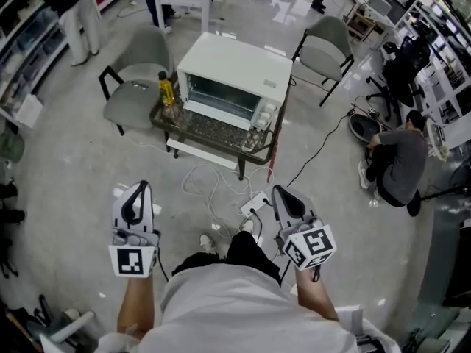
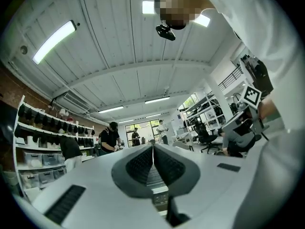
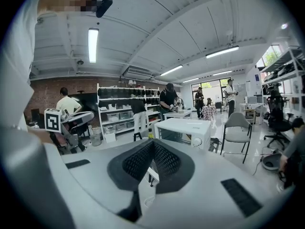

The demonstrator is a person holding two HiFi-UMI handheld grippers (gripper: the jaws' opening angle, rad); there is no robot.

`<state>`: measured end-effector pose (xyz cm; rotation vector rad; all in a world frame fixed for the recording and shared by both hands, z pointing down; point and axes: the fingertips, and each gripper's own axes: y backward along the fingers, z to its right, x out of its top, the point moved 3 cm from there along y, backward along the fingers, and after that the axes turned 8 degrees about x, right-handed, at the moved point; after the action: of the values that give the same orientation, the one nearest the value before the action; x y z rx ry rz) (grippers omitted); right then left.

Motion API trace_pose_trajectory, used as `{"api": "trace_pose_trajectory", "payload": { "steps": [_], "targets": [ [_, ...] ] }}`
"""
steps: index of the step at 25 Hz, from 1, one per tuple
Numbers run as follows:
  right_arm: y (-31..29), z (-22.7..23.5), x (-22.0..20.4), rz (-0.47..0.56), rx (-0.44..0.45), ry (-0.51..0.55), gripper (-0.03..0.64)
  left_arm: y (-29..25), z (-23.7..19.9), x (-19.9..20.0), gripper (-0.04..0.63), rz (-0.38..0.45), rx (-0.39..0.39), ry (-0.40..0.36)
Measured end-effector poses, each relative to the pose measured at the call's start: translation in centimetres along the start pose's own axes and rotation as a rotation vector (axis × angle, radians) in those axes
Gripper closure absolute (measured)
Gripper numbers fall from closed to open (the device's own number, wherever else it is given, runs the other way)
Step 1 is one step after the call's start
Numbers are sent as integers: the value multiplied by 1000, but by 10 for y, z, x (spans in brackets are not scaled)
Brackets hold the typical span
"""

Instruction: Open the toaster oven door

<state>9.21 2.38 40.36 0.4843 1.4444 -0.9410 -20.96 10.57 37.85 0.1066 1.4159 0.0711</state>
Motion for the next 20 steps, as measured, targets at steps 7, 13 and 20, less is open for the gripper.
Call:
{"api": "trace_pose_trajectory", "payload": {
  "steps": [7, 13, 20],
  "targets": [
    [4, -10, 5, -5, 34, 10, 595, -3, 14, 7, 574, 0, -32, 8],
    [13, -4, -1, -21, 16, 7, 595, -13, 25, 7, 574, 12, -59, 26],
    [23, -4, 3, -24, -2, 18, 595, -19, 35, 16, 574, 25, -93, 36]
  ]
}}
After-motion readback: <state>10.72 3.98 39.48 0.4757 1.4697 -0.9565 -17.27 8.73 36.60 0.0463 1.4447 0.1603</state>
